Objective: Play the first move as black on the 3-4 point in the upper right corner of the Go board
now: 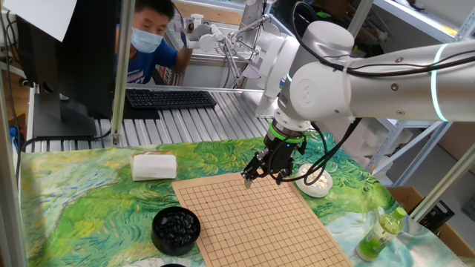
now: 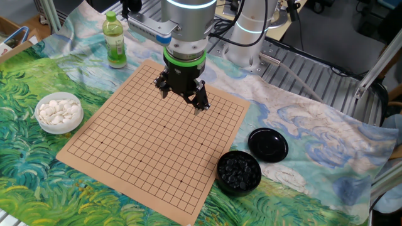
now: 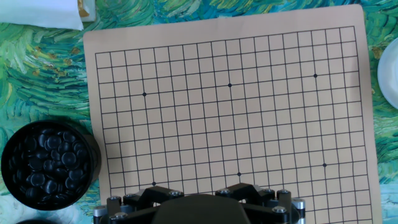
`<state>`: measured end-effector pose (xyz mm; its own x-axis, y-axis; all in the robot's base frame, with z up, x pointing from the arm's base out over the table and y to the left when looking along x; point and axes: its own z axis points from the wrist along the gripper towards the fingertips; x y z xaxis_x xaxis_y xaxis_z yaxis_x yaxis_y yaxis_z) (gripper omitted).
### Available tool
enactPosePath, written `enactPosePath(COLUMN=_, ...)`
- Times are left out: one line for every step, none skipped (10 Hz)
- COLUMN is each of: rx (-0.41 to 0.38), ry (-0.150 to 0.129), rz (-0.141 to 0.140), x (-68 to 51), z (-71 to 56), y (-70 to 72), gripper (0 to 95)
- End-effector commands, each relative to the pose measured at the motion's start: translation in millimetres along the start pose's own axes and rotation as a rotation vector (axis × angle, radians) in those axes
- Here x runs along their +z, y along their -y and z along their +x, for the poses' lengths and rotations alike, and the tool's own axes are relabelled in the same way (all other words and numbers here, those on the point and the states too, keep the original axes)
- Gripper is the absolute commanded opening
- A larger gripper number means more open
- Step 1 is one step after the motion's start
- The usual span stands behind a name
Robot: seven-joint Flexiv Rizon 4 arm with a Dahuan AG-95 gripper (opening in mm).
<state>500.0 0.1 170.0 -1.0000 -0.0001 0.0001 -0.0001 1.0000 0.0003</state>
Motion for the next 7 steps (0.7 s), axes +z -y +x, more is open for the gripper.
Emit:
enactPosePath(rx=0.0, ry=0.0, rz=0.0, x=0.0, z=0.0, y=0.1, gripper=0.0)
enactPosePath(rx=0.27, ry=-0.254, rz=0.121, x=0.0, z=0.1, y=0.1, gripper=0.0)
enactPosePath(rx=0.274, ry=-0.254, rz=0.113, x=0.2, z=0.5, y=0.0, gripper=0.0)
enactPosePath(rx=0.274, ry=-0.254, rz=0.113, x=0.3, z=0.7, y=0.0, gripper=0.0)
enactPosePath(rx=0.274, ry=-0.254, rz=0.112, x=0.6, z=1.3, y=-0.1, gripper=0.0)
enactPosePath(rx=0.274, ry=-0.254, rz=0.111, x=0.7, z=1.5, y=-0.1, gripper=0.0)
enactPosePath(rx=0.274, ry=-0.254, rz=0.111, x=0.7, z=1.5, y=-0.1, gripper=0.0)
